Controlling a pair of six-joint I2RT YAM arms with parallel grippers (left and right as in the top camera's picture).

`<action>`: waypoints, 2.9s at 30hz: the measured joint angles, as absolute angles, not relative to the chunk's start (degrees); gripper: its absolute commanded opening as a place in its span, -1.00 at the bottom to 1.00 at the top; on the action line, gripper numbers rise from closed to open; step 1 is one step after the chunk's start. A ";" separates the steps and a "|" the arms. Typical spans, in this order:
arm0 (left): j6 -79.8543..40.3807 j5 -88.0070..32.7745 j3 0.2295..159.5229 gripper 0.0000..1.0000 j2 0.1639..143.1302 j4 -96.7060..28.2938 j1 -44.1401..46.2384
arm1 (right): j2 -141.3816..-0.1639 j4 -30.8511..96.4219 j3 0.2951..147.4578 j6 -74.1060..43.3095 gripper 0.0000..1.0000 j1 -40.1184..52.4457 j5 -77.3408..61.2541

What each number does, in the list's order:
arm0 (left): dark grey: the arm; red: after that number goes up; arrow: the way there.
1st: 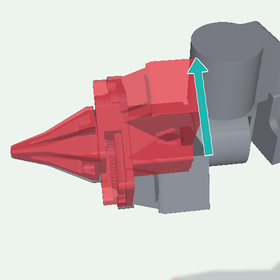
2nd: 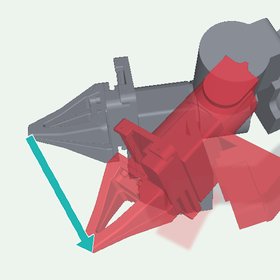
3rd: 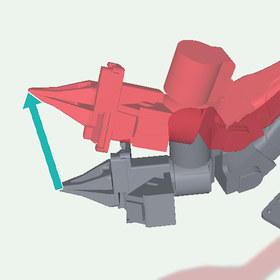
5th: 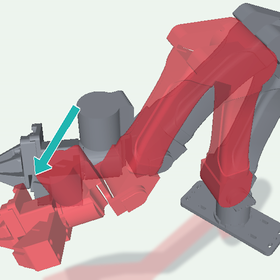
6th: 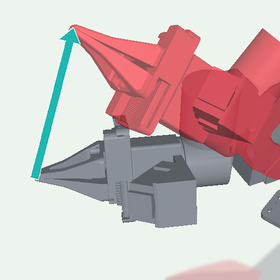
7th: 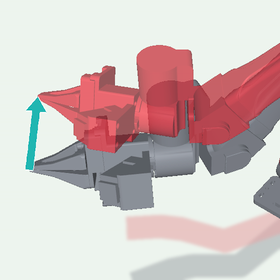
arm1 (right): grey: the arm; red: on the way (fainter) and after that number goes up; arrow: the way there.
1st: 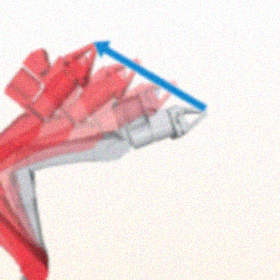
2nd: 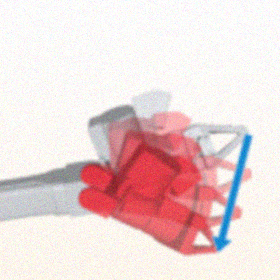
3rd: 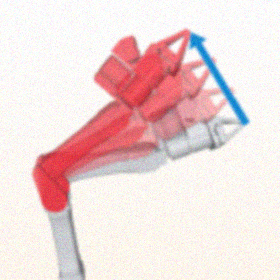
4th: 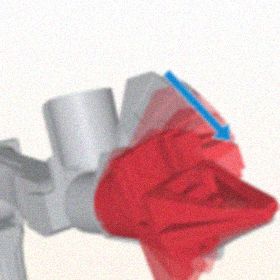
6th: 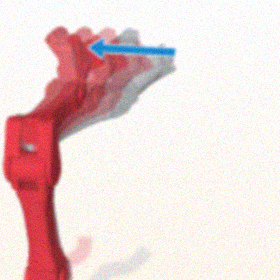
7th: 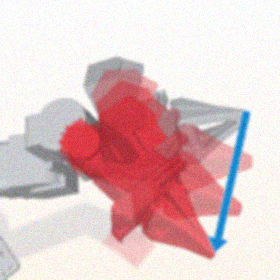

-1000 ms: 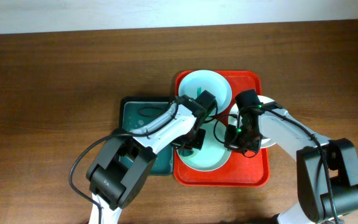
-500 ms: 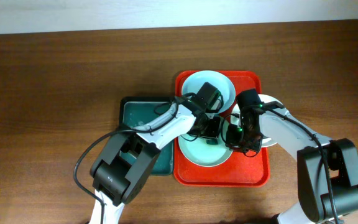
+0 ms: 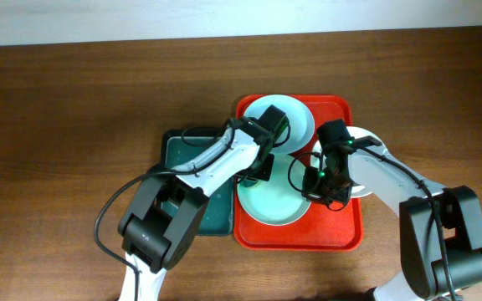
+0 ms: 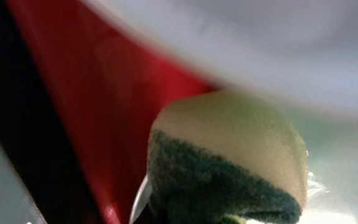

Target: Clean dirty plates on tray and stack at the side

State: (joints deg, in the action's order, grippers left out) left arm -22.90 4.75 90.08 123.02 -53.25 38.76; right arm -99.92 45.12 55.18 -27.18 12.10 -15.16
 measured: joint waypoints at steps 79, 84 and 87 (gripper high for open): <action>-19.27 0.01 81.01 0.99 77.89 -73.97 0.38 | -89.93 38.44 77.73 -5.98 -0.91 61.93 54.19; -19.27 0.01 81.01 0.99 77.89 -74.00 0.38 | -89.93 38.46 77.73 -5.98 -0.92 61.93 54.22; -19.29 0.01 81.01 0.99 77.89 -73.97 0.38 | -89.93 38.44 77.73 -5.89 -0.92 61.93 54.22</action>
State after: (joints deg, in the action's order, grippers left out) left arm -19.29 0.01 81.01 77.89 -73.97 0.38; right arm -89.93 38.44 77.73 -5.89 61.93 54.22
